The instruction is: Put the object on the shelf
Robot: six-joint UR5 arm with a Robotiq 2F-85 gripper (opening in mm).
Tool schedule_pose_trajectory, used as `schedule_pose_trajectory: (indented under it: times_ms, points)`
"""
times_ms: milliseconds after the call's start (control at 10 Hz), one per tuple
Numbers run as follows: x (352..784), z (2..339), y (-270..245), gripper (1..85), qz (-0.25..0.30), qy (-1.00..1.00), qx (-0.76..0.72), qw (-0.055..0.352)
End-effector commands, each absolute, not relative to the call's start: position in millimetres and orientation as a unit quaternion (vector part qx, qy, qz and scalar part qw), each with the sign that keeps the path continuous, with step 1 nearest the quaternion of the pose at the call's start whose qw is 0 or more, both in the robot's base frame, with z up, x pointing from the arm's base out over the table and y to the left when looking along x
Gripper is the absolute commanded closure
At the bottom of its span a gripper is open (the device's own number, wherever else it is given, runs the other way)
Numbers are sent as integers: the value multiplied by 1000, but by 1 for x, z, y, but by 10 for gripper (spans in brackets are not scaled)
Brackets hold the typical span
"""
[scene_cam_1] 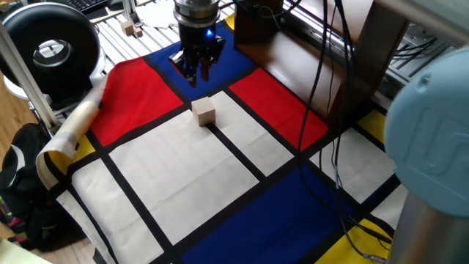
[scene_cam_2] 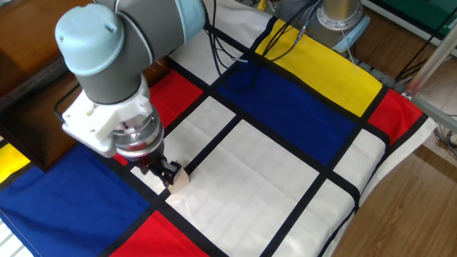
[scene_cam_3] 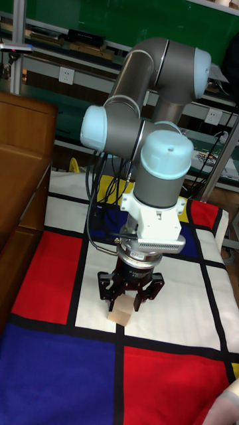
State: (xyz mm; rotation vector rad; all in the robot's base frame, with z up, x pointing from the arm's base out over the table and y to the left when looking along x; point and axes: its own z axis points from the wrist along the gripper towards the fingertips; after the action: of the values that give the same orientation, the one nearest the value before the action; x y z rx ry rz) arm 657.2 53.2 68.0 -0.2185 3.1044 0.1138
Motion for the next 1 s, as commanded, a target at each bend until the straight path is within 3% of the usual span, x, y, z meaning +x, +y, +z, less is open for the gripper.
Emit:
schedule_pose_trajectory:
  times_ms: [0, 300, 400, 500, 600, 800, 900]
  points:
    - [659, 64, 47, 287, 41, 995, -88, 8]
    - [665, 54, 43, 273, 21, 994, -107, 17]
    - [665, 59, 60, 280, 54, 997, -59, 14]
    - [661, 65, 74, 340, 83, 997, 10, 4]
    - [661, 65, 64, 357, 67, 997, 31, 3]
    - [661, 65, 51, 333, 50, 998, 41, 3]
    - [660, 67, 57, 293, 70, 996, 53, 0]
